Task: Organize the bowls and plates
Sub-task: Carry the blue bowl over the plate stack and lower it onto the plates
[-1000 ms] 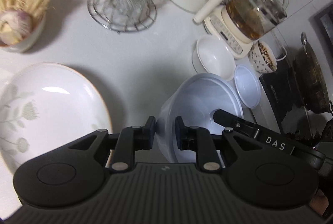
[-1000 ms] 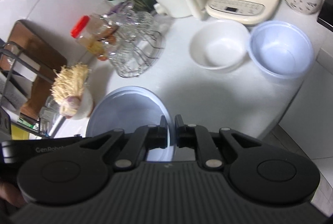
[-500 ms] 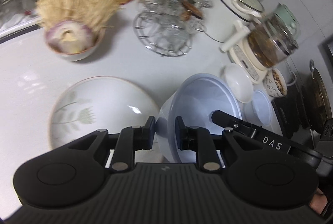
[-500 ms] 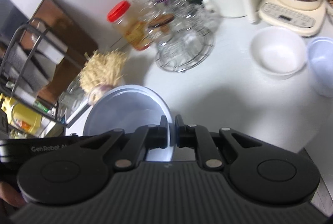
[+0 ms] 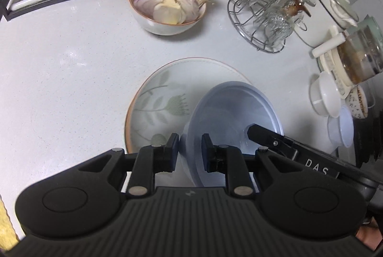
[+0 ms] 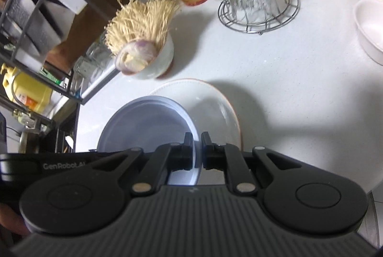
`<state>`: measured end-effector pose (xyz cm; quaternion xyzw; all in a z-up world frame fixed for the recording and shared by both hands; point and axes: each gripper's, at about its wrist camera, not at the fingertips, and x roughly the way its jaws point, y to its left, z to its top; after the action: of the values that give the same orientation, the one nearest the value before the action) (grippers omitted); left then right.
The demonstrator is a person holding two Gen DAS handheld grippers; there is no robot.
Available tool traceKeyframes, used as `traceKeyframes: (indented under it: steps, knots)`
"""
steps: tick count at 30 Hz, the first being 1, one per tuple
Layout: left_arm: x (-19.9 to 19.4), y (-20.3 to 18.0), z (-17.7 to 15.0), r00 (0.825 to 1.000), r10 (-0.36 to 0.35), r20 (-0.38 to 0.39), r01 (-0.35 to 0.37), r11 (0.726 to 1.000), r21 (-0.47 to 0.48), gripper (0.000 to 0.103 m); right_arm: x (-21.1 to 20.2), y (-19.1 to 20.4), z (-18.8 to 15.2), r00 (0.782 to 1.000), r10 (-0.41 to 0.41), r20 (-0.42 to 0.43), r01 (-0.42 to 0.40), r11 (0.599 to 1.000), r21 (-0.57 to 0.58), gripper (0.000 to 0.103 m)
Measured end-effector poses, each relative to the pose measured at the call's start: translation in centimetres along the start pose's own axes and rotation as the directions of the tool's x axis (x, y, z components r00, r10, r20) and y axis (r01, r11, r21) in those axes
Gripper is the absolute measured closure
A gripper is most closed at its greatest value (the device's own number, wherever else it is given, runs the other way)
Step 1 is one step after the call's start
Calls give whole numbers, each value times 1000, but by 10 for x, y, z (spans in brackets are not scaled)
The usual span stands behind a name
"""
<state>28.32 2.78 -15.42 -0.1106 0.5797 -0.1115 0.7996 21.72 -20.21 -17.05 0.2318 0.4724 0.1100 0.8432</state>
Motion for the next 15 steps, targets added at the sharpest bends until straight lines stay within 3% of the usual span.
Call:
traceKeyframes:
  steps: [12,15]
  knots:
    - [18,-2,1,1000,13,-17,-12,1000,17,81,17,-12,-5,999,-37,-32,37,999,-3,91]
    - [17,0,4,1000,6,-21,-5,1000,4,81,17,-15,-3,999,-37,-37,38,999,14,85]
